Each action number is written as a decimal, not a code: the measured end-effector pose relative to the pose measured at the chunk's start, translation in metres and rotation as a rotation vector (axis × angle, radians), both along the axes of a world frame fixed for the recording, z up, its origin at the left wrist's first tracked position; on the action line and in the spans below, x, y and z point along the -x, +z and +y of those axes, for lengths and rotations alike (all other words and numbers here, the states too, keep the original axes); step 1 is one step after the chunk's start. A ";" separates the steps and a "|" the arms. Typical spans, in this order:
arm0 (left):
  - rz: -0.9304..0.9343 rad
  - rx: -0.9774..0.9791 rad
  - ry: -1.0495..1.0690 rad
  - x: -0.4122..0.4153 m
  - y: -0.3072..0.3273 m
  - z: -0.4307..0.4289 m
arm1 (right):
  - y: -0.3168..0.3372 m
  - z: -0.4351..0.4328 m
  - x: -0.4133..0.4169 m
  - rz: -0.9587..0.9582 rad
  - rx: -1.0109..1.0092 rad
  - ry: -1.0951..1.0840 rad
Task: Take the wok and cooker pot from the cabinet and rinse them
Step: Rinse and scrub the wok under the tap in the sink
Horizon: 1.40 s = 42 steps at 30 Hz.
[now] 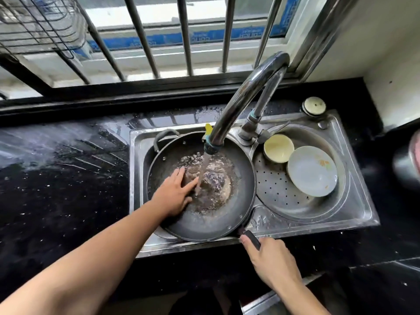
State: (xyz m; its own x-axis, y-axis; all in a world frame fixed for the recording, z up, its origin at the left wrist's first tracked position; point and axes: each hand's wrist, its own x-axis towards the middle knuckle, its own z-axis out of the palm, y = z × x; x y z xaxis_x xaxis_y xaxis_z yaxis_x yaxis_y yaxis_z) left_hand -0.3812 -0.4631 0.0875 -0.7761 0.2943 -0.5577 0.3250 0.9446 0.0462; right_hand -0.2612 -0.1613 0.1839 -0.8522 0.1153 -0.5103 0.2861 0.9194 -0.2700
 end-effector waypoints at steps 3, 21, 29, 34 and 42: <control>-0.133 -0.162 0.209 -0.006 0.002 0.031 | 0.005 -0.005 0.003 0.022 -0.059 0.031; -0.280 -0.339 0.140 -0.060 0.029 0.008 | 0.007 -0.018 0.009 0.149 -0.178 0.072; -0.211 -0.085 0.104 -0.064 0.022 -0.002 | 0.017 -0.022 0.010 0.173 -0.282 0.096; -0.102 0.044 0.088 -0.049 0.013 -0.016 | 0.022 -0.018 0.015 0.195 -0.313 0.092; -0.336 -0.218 0.175 -0.054 0.019 0.018 | 0.022 -0.019 0.010 0.167 -0.303 0.086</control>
